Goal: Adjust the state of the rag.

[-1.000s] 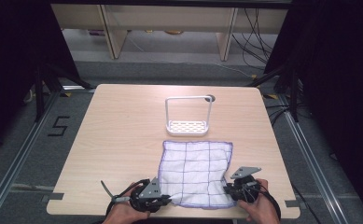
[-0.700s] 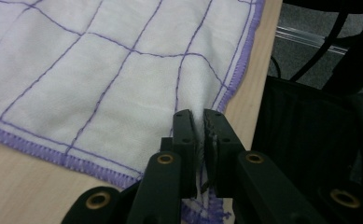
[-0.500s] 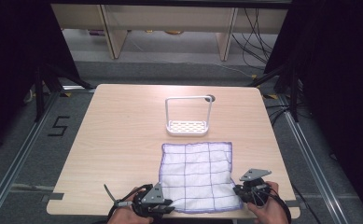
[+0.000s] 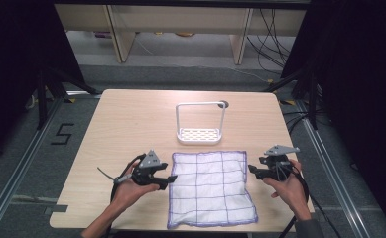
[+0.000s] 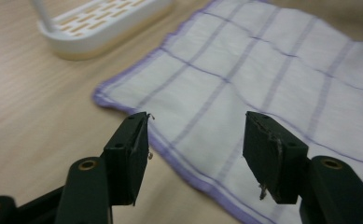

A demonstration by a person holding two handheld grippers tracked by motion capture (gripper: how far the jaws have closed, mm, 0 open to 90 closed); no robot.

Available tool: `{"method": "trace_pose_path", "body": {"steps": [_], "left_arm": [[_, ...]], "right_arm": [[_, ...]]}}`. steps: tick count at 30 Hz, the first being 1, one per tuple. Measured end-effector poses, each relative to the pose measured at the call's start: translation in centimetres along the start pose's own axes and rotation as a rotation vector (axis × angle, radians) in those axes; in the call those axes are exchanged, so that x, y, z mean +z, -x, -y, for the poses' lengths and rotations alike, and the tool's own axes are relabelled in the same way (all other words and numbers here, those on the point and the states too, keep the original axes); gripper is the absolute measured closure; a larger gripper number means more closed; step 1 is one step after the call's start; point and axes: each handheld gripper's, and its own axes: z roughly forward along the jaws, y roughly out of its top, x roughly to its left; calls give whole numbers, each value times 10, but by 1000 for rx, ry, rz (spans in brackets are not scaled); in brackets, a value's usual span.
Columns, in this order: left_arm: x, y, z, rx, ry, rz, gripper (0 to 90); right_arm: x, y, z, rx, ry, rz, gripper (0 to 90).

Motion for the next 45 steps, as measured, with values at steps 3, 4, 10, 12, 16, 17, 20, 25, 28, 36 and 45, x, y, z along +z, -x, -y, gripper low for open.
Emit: {"method": "trace_pose_path", "body": {"steps": [3, 4, 10, 12, 16, 17, 20, 25, 28, 36, 45], "left_arm": [[14, -16, -5, -40, -9, -30, 403], [18, -20, -7, -43, -14, -32, 411], [39, -29, -15, -51, -30, -50, 405], [47, -33, -19, -48, -52, -57, 401], [57, -37, -19, -56, -85, -66, 393], [57, -37, -19, -56, -85, -66, 394], [61, -40, -18, -54, -95, -77, 395], [65, -40, -19, -49, -100, -67, 412], [68, -40, -19, -29, -105, -60, 457], [70, -38, -20, 3, -95, -6, 687], [69, -36, -18, 22, -75, 17, 852]], "right_arm": [[11, 9, -11, 8, -7, 7, 464], [15, 11, -14, -9, -7, 9, 464], [37, 19, -28, 2, -36, 17, 468], [47, 22, -32, -19, -34, 20, 468], [62, 22, -36, -35, -50, 11, 474], [62, 22, -36, -35, -50, 11, 474], [72, 18, -37, -33, -80, 36, 474], [75, 18, -37, -48, -98, 27, 477], [78, 17, -36, -26, -98, 29, 477], [84, 19, -33, 14, -95, -12, 603], [81, 20, -33, -6, -75, -50, 873]]}}
